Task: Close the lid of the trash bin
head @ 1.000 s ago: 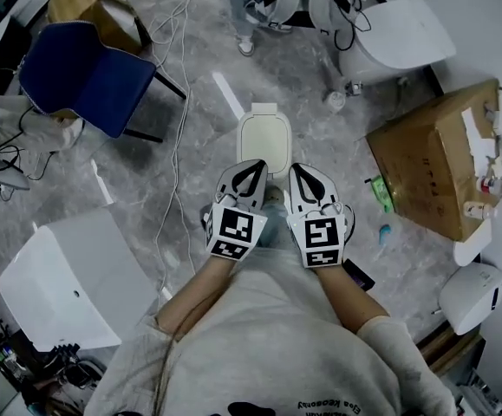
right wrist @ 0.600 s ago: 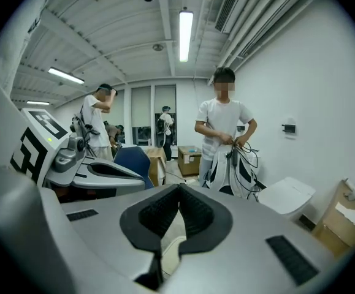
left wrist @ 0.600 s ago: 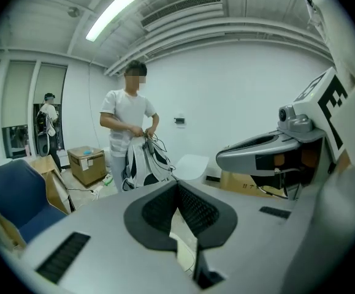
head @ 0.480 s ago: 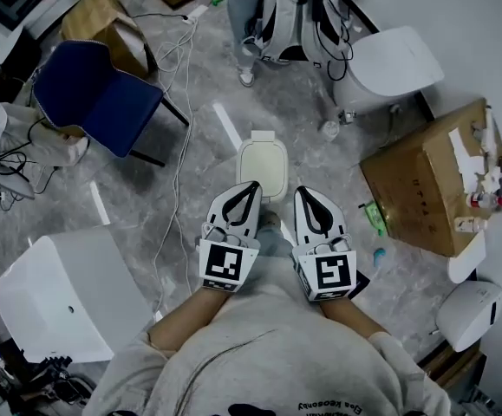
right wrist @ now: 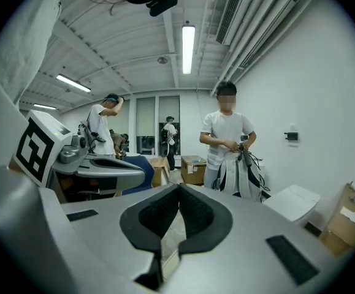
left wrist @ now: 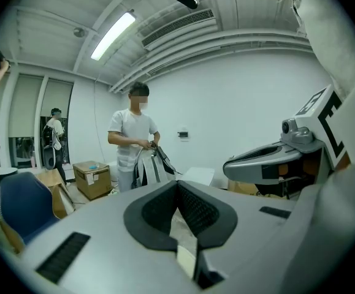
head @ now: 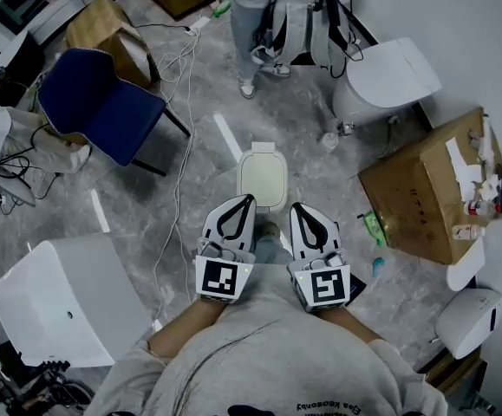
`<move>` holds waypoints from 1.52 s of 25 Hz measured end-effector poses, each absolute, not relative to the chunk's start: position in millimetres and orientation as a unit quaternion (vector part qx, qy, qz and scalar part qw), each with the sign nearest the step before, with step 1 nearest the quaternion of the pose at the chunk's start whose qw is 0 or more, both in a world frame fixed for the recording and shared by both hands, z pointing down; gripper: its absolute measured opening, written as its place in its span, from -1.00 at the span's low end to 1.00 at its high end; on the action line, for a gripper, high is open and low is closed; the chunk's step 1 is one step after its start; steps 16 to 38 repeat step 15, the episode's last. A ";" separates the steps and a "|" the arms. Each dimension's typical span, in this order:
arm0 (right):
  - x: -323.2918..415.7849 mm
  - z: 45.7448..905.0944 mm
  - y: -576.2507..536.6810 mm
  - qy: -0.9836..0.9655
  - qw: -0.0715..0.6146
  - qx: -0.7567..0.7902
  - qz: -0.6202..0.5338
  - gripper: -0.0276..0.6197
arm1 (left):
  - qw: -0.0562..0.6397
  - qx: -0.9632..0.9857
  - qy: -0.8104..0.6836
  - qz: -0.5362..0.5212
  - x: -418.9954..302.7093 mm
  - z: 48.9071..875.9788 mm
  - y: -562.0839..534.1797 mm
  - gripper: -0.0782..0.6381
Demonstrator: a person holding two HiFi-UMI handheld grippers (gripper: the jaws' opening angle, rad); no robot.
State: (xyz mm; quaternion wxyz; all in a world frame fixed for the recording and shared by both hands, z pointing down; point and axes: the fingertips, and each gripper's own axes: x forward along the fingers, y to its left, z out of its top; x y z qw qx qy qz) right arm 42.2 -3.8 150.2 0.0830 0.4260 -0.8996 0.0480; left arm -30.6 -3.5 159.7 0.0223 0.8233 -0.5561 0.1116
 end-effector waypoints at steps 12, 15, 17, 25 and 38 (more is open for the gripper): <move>46.2 161.1 1.1 -0.896 0.122 0.422 0.063 -0.82 | 0.021 0.828 -0.549 0.114 -24.2 161.5 -0.7 -0.73; 46.3 155.5 2.5 -0.896 0.115 0.424 0.064 -0.82 | 0.021 0.830 -0.546 0.112 -22.5 158.4 1.0 -0.73; 46.3 155.5 2.5 -0.896 0.115 0.424 0.064 -0.82 | 0.021 0.830 -0.546 0.112 -22.5 158.4 1.0 -0.73; 46.3 155.5 2.5 -0.896 0.115 0.424 0.064 -0.82 | 0.021 0.830 -0.546 0.112 -22.5 158.4 1.0 -0.73; 46.3 155.5 2.5 -0.896 0.115 0.424 0.064 -0.82 | 0.021 0.830 -0.546 0.112 -22.5 158.4 1.0 -0.73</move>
